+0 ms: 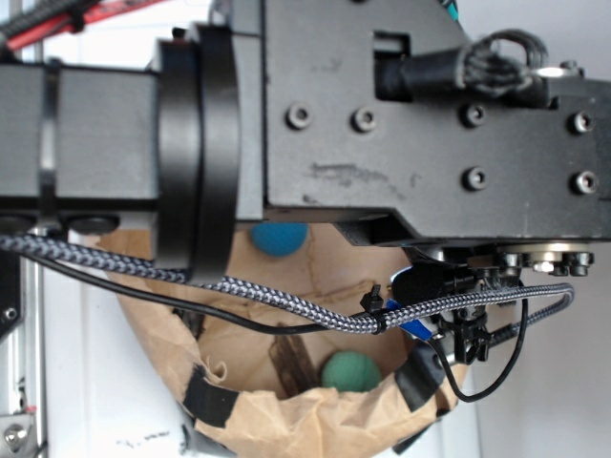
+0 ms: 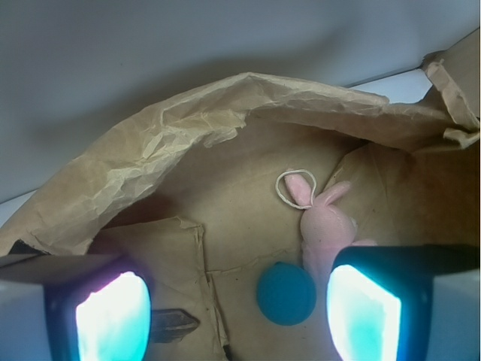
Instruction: Grab the pink bunny.
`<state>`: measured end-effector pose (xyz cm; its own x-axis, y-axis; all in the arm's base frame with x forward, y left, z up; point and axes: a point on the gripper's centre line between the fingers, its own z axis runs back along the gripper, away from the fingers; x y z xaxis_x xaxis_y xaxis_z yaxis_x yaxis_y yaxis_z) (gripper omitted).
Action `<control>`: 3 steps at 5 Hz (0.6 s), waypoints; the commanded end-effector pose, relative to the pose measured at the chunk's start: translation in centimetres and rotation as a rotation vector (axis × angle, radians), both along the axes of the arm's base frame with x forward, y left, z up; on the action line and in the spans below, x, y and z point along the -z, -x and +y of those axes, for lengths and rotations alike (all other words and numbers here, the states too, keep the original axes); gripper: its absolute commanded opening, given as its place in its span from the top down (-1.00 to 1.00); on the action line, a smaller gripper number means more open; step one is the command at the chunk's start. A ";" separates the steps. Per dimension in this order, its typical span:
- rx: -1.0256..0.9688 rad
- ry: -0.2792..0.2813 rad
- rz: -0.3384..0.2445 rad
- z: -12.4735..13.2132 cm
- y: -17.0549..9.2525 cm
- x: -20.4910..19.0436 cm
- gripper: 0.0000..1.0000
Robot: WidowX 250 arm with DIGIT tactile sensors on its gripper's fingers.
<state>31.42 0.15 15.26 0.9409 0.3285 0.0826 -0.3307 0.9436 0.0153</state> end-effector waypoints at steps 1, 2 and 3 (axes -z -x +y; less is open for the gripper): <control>0.035 0.005 -0.088 3.3 0.8 1.2 -1.00; 0.046 -0.017 -0.081 4.7 1.5 2.8 -1.00; 0.079 -0.045 -0.073 6.2 2.9 4.5 -1.00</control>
<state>28.02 5.44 8.46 0.9669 0.2366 0.0954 -0.2419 0.9692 0.0474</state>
